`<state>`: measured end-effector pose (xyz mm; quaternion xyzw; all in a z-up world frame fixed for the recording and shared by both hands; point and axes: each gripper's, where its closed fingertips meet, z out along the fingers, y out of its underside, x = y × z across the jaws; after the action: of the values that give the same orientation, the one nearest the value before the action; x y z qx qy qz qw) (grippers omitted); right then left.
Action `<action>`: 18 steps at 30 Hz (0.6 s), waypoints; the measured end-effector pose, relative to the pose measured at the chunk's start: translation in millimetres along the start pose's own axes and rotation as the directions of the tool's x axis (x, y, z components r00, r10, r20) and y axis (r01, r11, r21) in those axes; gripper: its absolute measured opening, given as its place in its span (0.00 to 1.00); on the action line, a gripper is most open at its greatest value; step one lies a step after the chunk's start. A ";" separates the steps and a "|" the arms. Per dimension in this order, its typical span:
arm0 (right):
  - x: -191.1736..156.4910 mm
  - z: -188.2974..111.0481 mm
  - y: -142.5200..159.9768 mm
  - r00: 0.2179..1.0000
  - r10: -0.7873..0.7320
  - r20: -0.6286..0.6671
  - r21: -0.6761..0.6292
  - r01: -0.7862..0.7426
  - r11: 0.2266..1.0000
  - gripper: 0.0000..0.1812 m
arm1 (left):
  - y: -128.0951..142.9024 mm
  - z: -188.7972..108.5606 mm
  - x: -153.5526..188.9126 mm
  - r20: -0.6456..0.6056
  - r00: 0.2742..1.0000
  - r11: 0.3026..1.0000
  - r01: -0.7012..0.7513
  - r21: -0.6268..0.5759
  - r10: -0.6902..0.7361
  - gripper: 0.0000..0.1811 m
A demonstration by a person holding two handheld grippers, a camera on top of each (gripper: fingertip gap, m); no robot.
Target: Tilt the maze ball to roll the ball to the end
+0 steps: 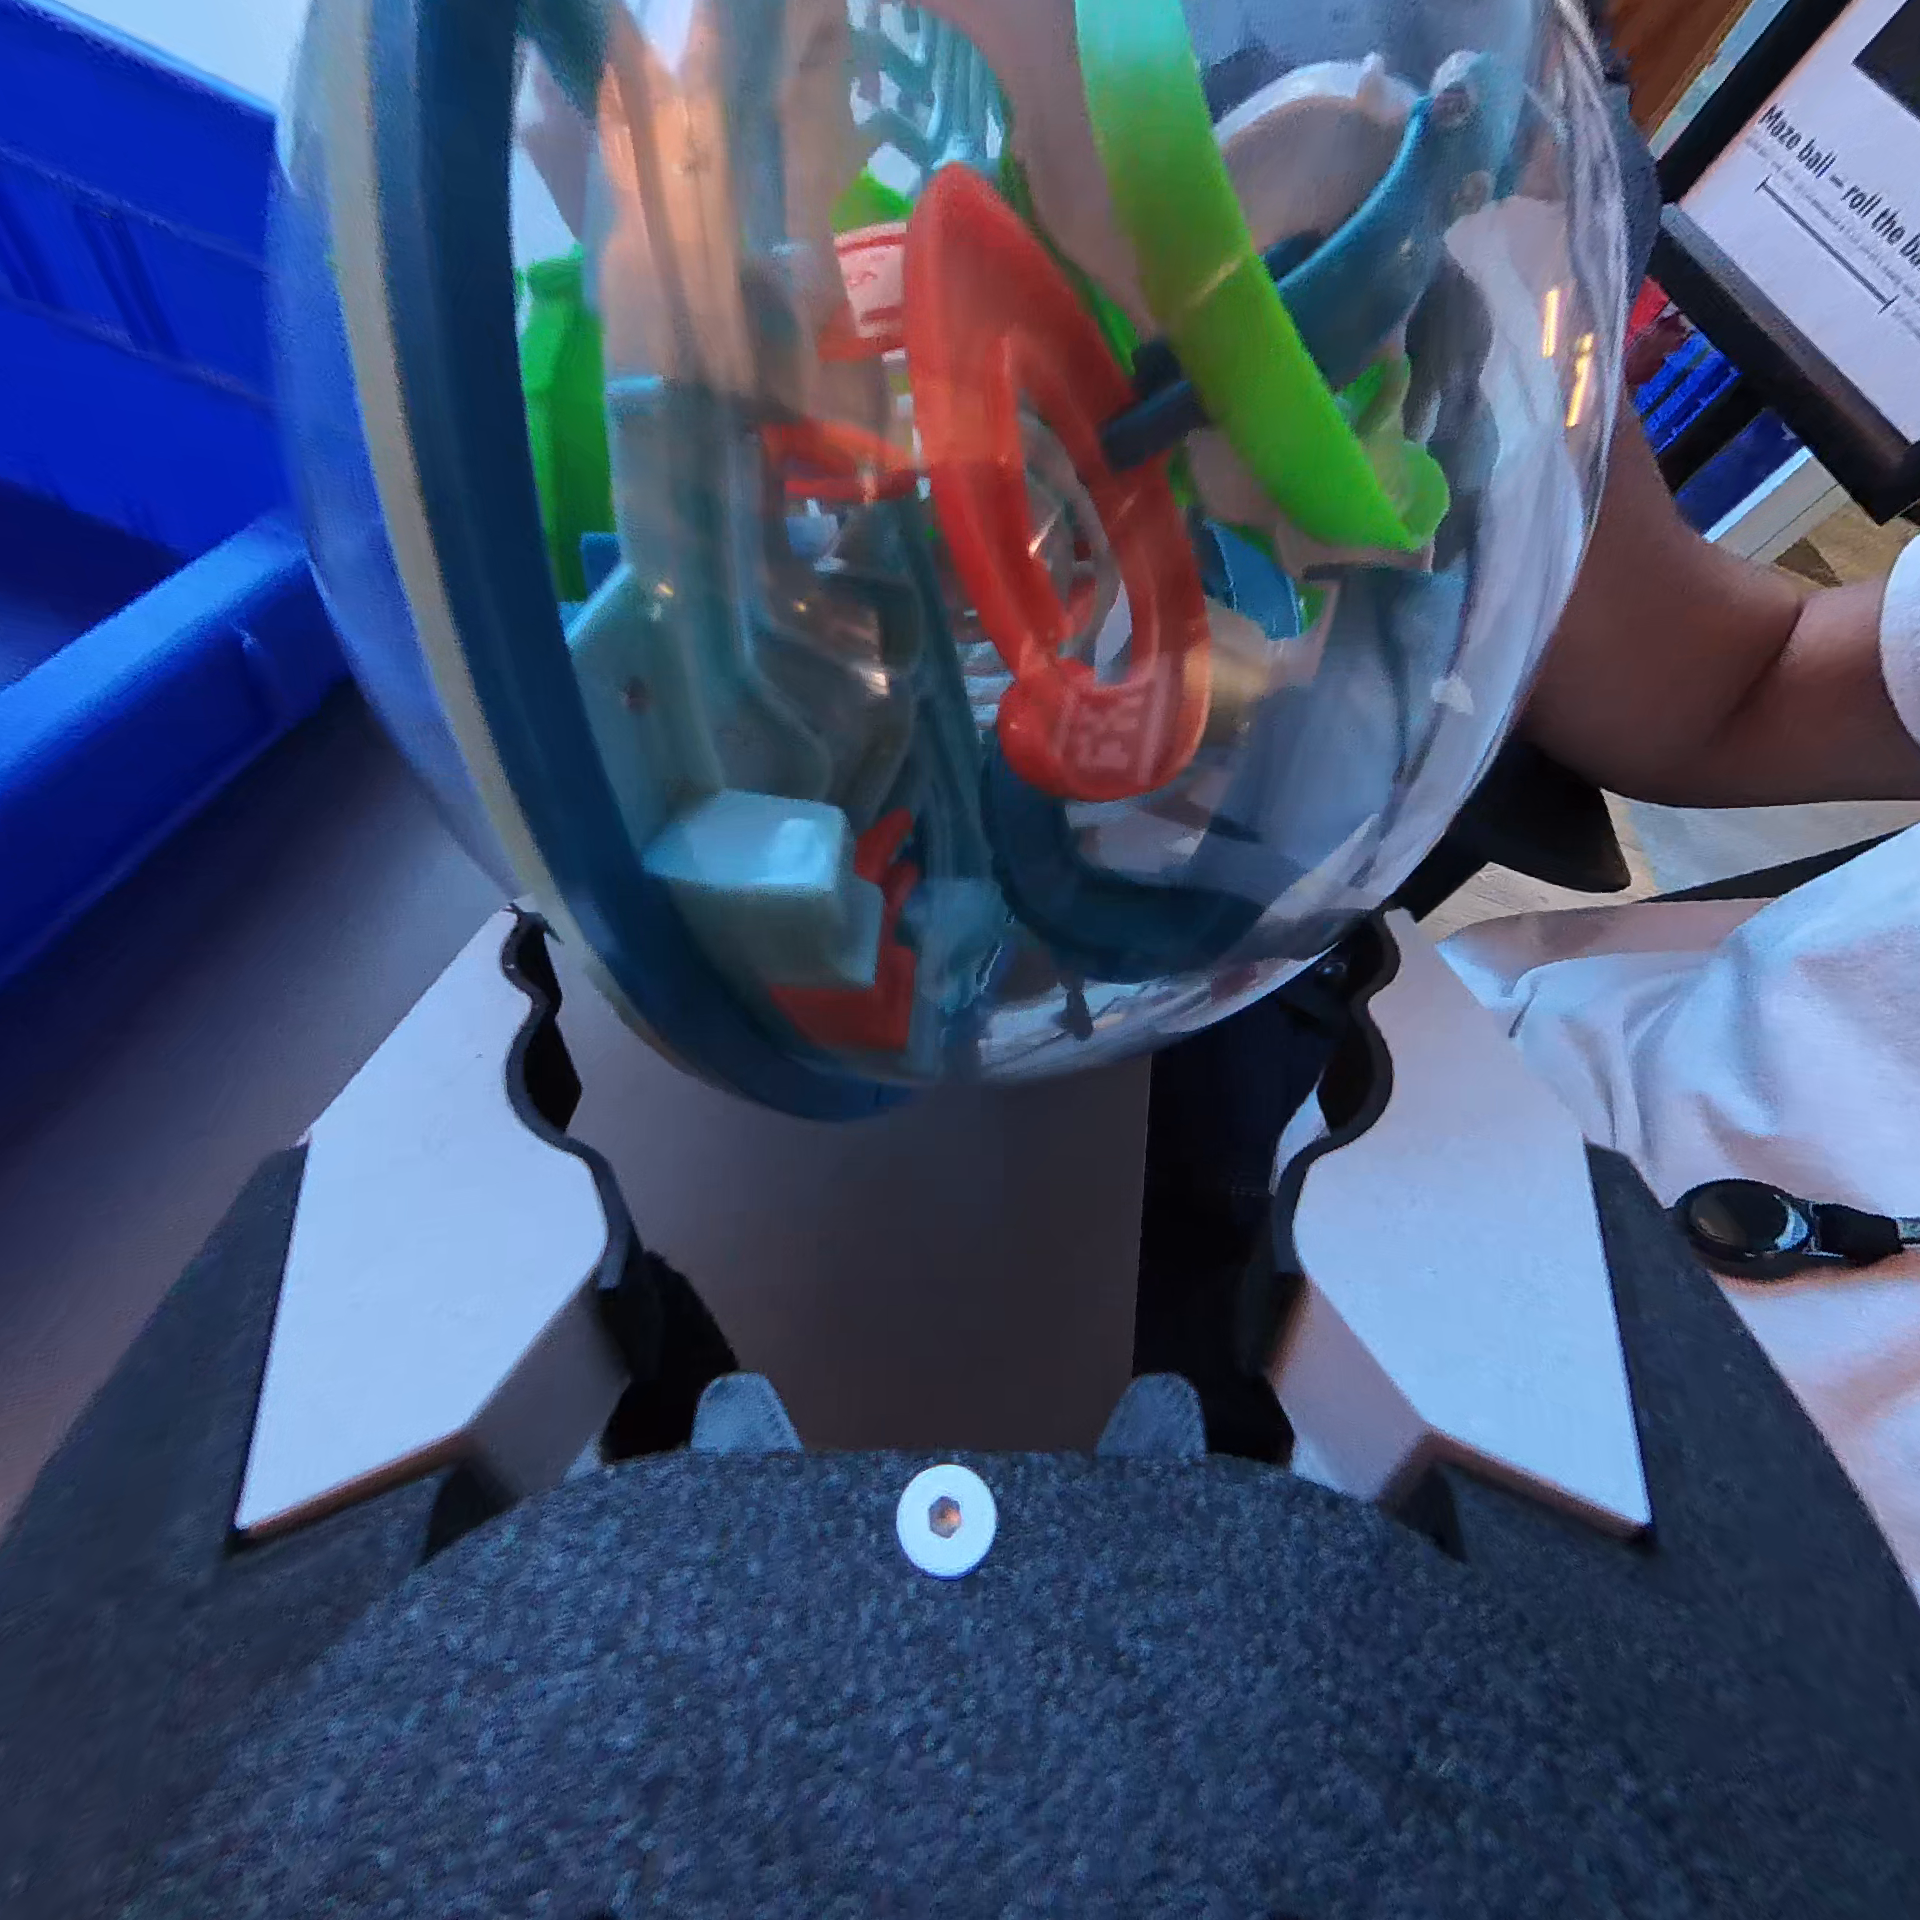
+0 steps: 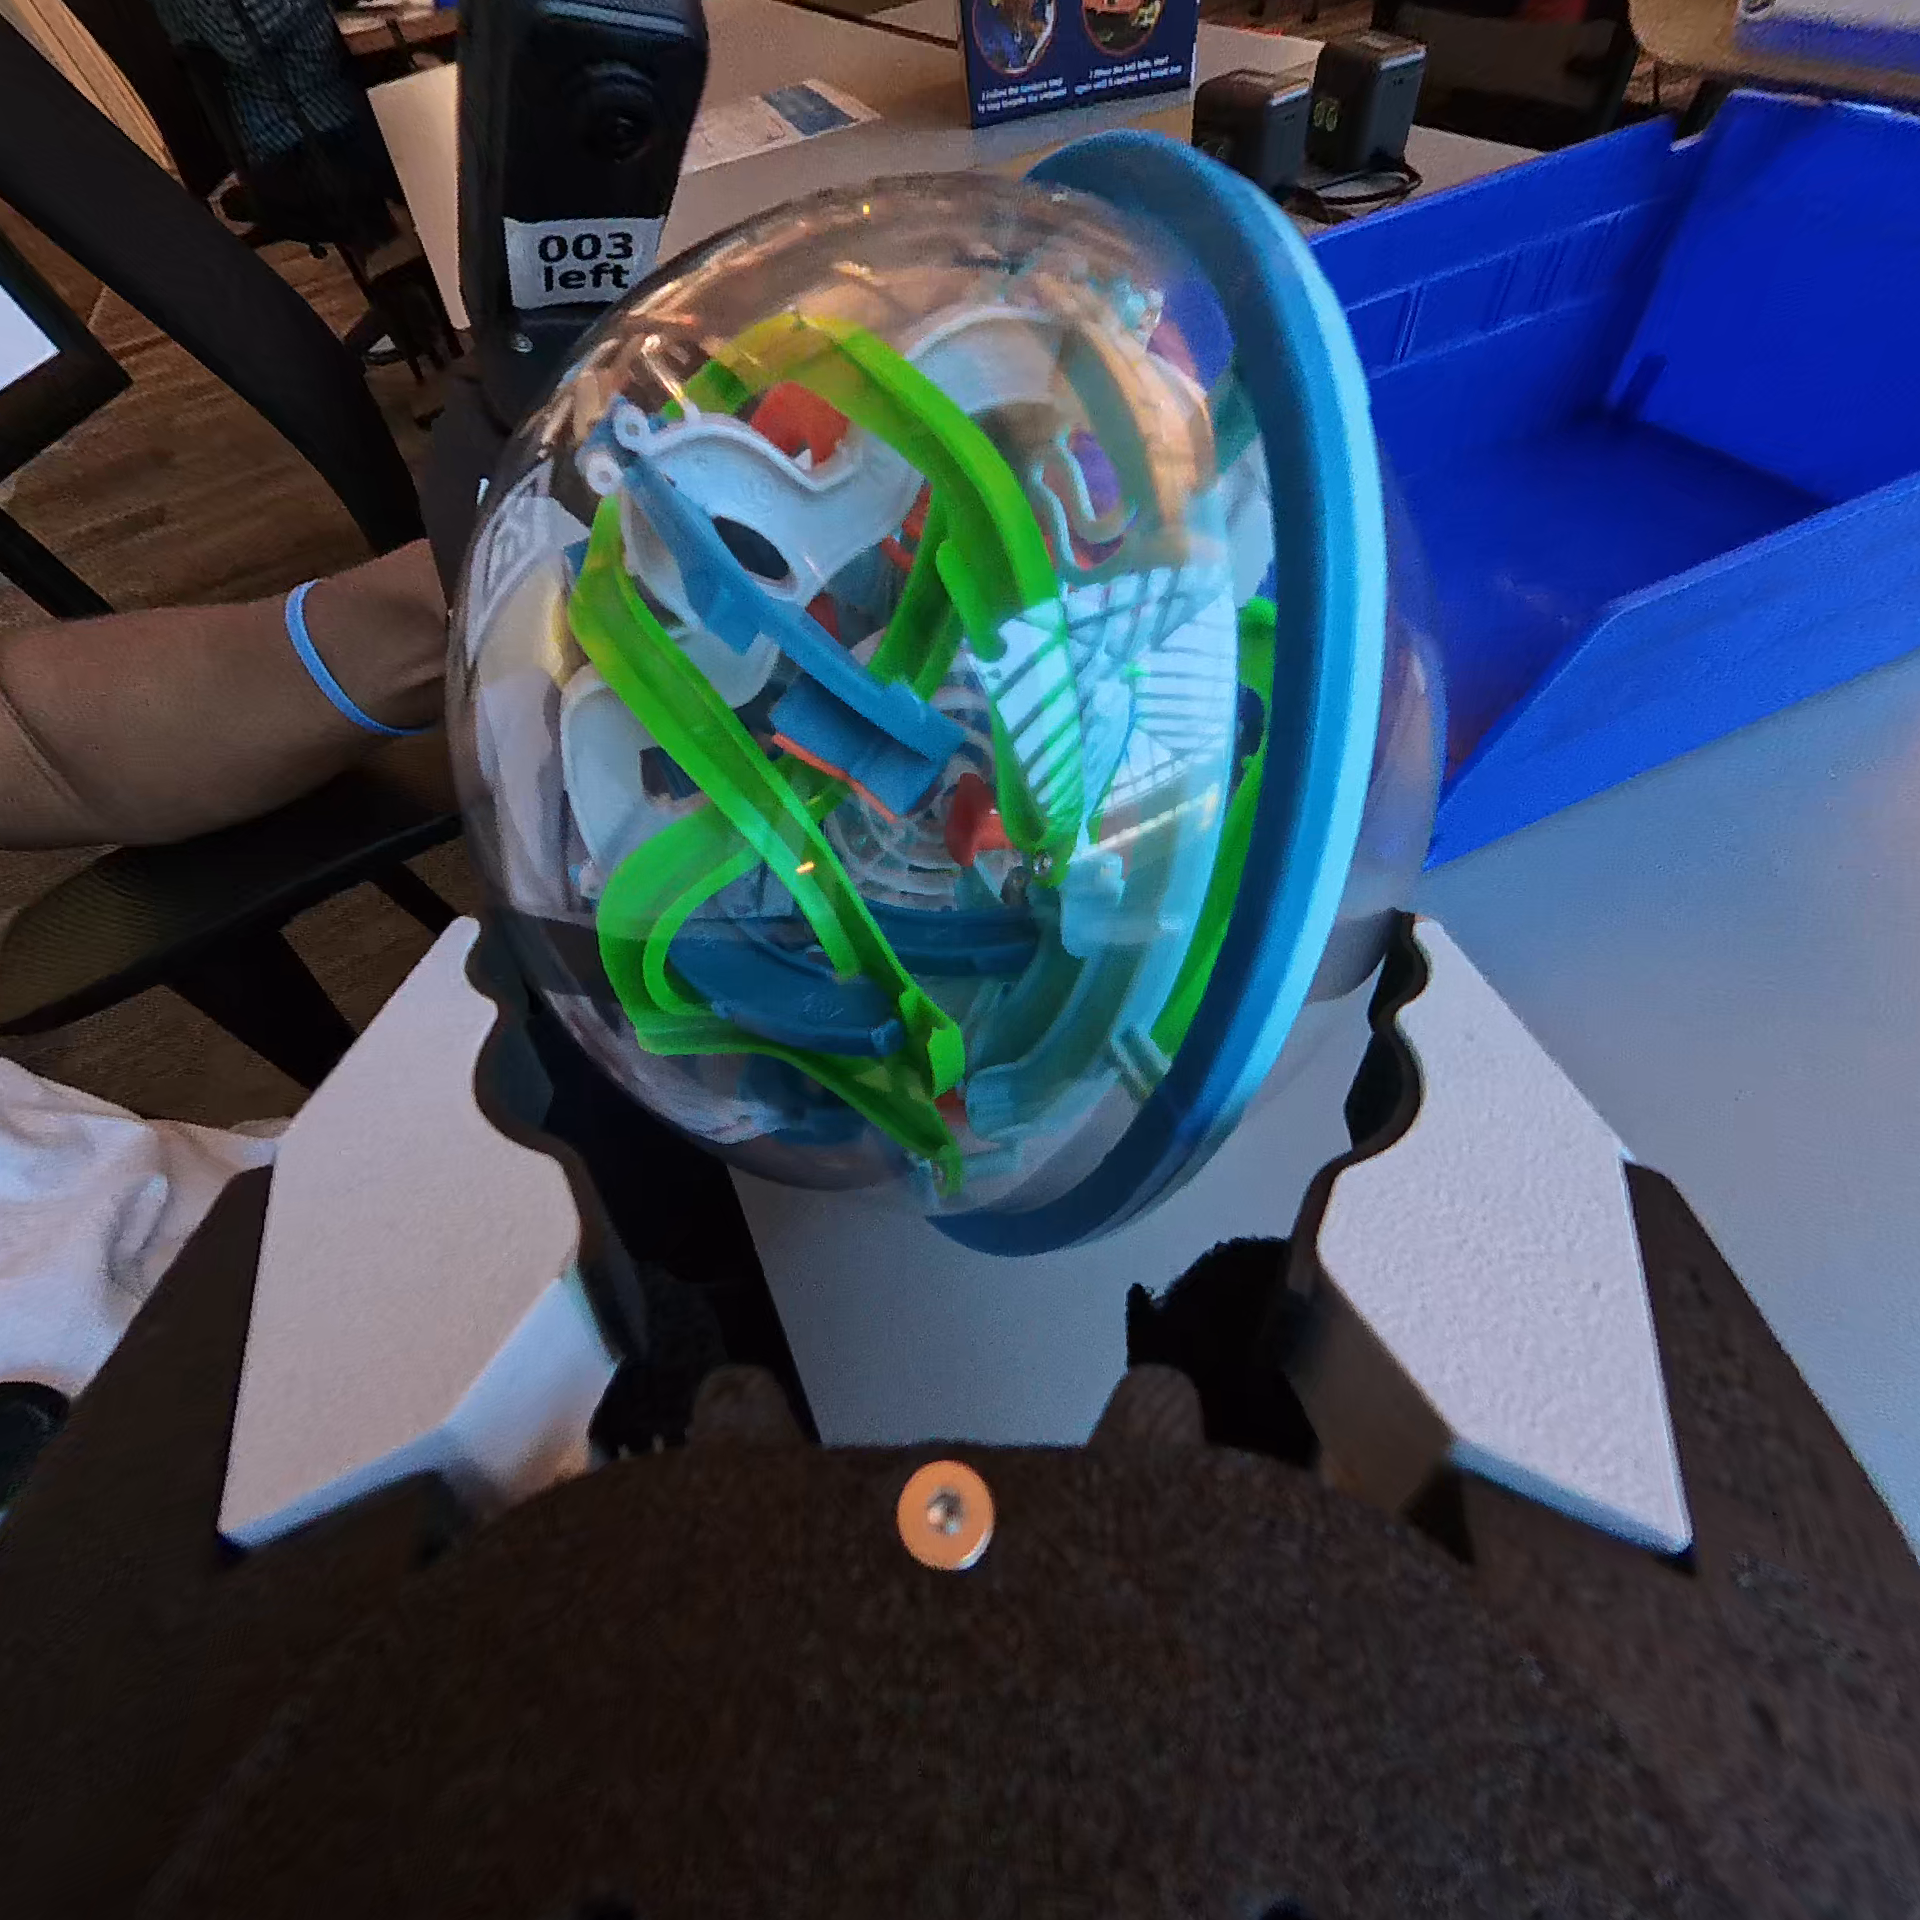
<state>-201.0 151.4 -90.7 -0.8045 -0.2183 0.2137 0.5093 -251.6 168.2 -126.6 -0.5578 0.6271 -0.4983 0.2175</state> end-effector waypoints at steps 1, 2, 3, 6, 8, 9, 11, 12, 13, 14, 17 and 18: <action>0.0 0.1 0.6 1.000 0.010 0.004 0.003 -0.010 1.000 0.85 | -1.3 -0.6 0.1 0.003 1.000 1.000 0.001 0.005 -0.001 0.80; 0.0 0.5 1.7 1.000 0.027 0.009 0.002 -0.027 1.000 0.85 | -2.4 -1.3 0.1 0.005 1.000 1.000 0.006 0.010 -0.006 0.80; -0.1 0.7 2.4 0.999 0.043 0.014 0.002 -0.043 0.999 0.85 | -3.2 -1.8 0.4 0.004 1.000 1.000 0.012 0.016 -0.012 0.80; -1.4 -0.6 -0.9 0.997 0.073 0.014 0.001 -0.073 0.997 0.85 | -4.9 -2.3 3.0 -0.020 0.999 0.998 0.047 0.029 -0.047 0.80; -2.8 -2.9 -4.8 0.997 0.075 0.003 -0.007 -0.075 0.997 0.85 | -6.6 -2.1 5.2 -0.039 0.998 0.997 0.060 0.041 -0.059 0.80; -3.2 -3.9 -5.9 0.997 0.074 -0.001 -0.010 -0.074 0.997 0.85 | -7.1 -2.1 6.1 -0.044 0.997 0.997 0.062 0.043 -0.060 0.80; -3.8 -5.1 -5.8 0.998 0.064 -0.005 -0.024 -0.064 0.998 0.85 | -7.2 -1.5 7.0 -0.043 0.998 0.998 0.055 0.041 -0.053 0.80; -3.9 -5.4 -6.0 0.999 0.050 -0.006 -0.023 -0.050 0.998 0.85 | -6.7 -1.0 7.1 -0.038 0.998 0.998 0.048 0.038 -0.046 0.80; -3.9 -5.7 -6.2 0.999 0.036 -0.005 -0.017 -0.036 0.999 0.85 | -6.3 -0.6 7.2 -0.030 0.999 0.999 0.039 0.034 -0.038 0.80; -3.9 -6.1 -6.4 1.000 0.023 -0.004 -0.012 -0.023 1.000 0.85 | -6.8 -0.6 7.0 -0.019 0.999 0.999 0.026 0.035 -0.026 0.80; -3.8 -7.7 -7.5 1.000 -0.025 0.002 0.027 0.025 0.999 0.87 | -10.9 -1.8 6.5 0.031 0.999 0.999 -0.028 0.045 0.027 0.80; -3.9 -8.4 -7.5 0.999 -0.034 0.004 0.037 0.034 0.999 0.87 | -12.5 -2.3 6.8 0.044 0.998 0.998 -0.043 0.047 0.041 0.80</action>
<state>-200.4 146.0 -80.0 -0.7906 -0.2290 0.2109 0.5273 -249.4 164.4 -112.9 -0.5499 0.6216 -0.4963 0.2547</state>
